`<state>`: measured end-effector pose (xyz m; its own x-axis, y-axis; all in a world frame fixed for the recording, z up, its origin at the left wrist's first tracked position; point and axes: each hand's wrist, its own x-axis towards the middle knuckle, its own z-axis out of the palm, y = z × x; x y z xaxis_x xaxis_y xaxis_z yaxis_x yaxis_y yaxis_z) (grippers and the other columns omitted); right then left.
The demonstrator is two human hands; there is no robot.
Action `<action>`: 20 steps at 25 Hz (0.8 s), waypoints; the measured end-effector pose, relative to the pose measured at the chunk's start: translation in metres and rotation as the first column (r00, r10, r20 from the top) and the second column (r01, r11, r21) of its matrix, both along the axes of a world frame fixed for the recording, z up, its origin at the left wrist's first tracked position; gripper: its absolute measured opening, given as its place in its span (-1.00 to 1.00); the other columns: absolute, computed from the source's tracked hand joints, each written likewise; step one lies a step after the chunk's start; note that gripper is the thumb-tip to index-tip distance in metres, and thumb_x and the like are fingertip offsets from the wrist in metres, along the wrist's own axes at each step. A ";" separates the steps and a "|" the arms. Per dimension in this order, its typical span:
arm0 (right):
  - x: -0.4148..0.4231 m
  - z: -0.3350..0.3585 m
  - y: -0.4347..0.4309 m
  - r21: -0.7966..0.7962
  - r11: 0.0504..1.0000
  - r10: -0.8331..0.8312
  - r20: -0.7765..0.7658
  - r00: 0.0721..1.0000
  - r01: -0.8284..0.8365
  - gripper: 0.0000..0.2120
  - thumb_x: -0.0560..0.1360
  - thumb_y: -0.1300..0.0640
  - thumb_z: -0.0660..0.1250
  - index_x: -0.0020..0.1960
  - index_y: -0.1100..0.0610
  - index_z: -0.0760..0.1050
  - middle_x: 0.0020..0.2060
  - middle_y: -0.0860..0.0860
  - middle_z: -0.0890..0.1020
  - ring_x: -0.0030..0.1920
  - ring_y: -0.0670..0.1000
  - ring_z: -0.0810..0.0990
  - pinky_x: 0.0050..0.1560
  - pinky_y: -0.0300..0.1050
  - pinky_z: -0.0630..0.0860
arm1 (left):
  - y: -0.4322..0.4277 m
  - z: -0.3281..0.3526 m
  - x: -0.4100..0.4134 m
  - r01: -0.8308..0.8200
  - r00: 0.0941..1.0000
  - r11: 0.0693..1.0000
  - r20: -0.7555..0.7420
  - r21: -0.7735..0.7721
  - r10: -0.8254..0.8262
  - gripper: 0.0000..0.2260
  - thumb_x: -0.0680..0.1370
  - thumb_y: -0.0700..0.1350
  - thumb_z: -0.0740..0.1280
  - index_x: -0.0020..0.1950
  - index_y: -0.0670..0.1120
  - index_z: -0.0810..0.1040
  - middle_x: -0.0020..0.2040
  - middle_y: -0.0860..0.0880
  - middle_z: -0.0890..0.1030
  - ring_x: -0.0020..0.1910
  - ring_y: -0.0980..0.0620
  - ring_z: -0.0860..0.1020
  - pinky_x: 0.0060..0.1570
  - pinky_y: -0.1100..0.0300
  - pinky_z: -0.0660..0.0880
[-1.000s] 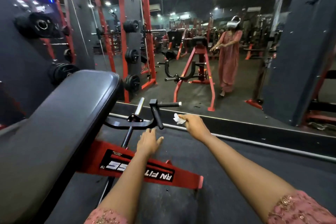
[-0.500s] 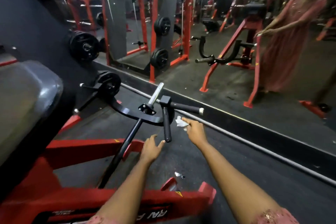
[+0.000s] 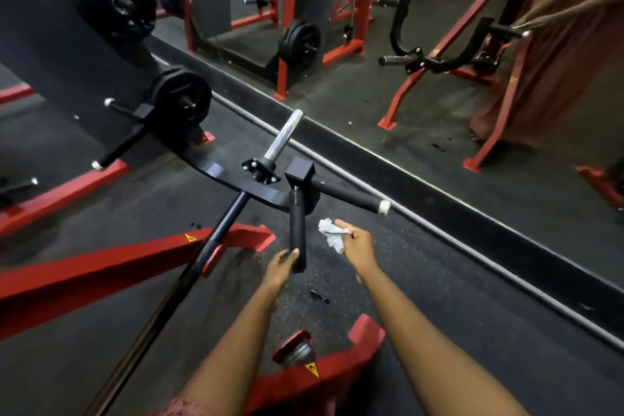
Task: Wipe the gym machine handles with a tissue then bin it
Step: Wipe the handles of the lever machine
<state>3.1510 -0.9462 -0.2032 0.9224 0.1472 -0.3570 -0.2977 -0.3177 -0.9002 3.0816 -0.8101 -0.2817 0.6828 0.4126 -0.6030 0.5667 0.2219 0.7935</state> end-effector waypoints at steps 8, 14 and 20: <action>0.045 -0.012 0.077 -0.062 0.998 0.017 -0.016 1.000 -0.018 -0.65 0.55 0.31 0.11 0.28 0.16 0.45 0.21 0.13 0.54 0.19 0.12 0.51 0.23 -0.02 0.43 | -0.010 -0.001 -0.007 -0.192 0.981 0.969 -0.008 -0.155 0.193 -0.77 0.57 -0.15 0.26 0.23 -0.10 0.46 -0.29 -0.07 0.49 -0.37 0.08 0.39 -0.34 0.25 0.38; 0.004 -0.035 0.074 -0.218 0.965 0.159 0.052 0.986 -0.144 -0.59 0.56 0.30 0.07 0.36 0.06 0.37 0.19 0.21 0.51 0.17 0.18 0.44 0.06 -0.13 0.32 | -0.013 0.000 -0.007 -0.261 0.965 0.931 -0.035 -0.254 0.261 -0.80 0.61 -0.05 0.18 0.15 -0.06 0.51 -0.22 -0.02 0.53 -0.28 0.08 0.43 -0.28 0.23 0.39; -0.038 -0.054 0.045 -0.255 0.965 0.112 0.185 0.976 -0.062 -0.57 0.50 0.37 0.16 0.30 0.09 0.43 0.05 0.28 0.60 -0.01 0.21 0.57 -0.05 -0.05 0.39 | -0.018 -0.002 -0.010 -0.268 0.961 0.927 -0.009 -0.264 0.275 -0.71 0.60 0.03 0.17 0.15 -0.11 0.52 -0.13 -0.11 0.51 -0.23 0.03 0.43 -0.23 0.18 0.36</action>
<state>3.1127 -0.9014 -0.2574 0.9654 0.1606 -0.2054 -0.0841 -0.5539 -0.8283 3.0719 -0.8279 -0.2834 0.5843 0.4159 -0.6968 0.4346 0.5648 0.7015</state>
